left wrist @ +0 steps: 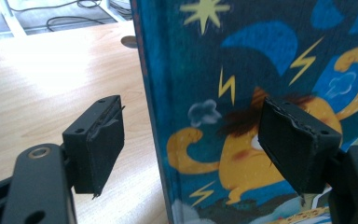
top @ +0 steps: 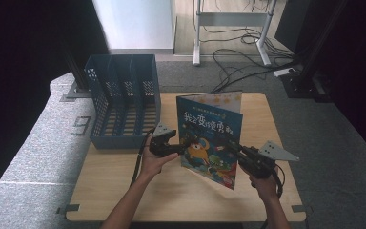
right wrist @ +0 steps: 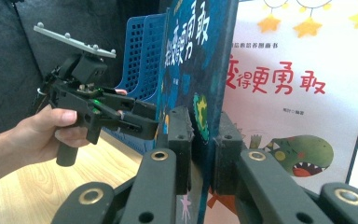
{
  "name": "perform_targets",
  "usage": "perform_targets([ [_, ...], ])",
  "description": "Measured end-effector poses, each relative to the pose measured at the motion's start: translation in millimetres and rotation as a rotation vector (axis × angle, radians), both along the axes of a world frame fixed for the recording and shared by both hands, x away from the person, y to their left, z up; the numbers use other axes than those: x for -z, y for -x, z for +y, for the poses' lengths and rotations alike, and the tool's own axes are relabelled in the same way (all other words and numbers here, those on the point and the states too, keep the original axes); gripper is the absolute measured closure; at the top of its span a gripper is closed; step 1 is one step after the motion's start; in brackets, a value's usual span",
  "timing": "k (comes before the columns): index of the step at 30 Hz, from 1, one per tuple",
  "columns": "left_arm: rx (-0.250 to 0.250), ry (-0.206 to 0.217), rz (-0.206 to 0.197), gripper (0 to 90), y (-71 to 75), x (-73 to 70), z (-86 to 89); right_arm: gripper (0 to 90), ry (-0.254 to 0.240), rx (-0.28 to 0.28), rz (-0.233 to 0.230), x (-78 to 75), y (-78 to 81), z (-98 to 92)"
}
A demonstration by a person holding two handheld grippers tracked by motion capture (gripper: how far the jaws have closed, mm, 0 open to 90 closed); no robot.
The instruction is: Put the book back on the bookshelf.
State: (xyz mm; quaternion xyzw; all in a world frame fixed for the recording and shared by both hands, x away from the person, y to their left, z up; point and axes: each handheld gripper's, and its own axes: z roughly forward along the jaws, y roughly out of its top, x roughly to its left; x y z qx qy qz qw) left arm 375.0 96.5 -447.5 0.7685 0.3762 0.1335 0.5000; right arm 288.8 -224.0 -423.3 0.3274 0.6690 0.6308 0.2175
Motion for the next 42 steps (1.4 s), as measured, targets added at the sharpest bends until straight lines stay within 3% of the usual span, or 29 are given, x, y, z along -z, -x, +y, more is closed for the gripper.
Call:
perform_targets([
  [15,0.026,-0.006,-0.043,32.4,3.5,-4.6,-5.9,76.2,0.015,0.023,0.008,6.2,-1.3,-6.9],
  [21,0.019,-0.002,-0.092,40.1,10.1,-3.4,-5.2,71.2,0.04,0.054,0.012,13.7,-4.4,-13.1],
  [31,0.069,0.018,-0.124,42.4,17.0,-4.9,-3.8,63.7,0.062,0.089,0.015,25.0,-11.0,-20.2],
  [42,0.093,0.007,-0.144,48.6,23.2,-5.3,-3.6,53.1,0.081,0.11,0.035,29.4,-20.3,-20.0],
])
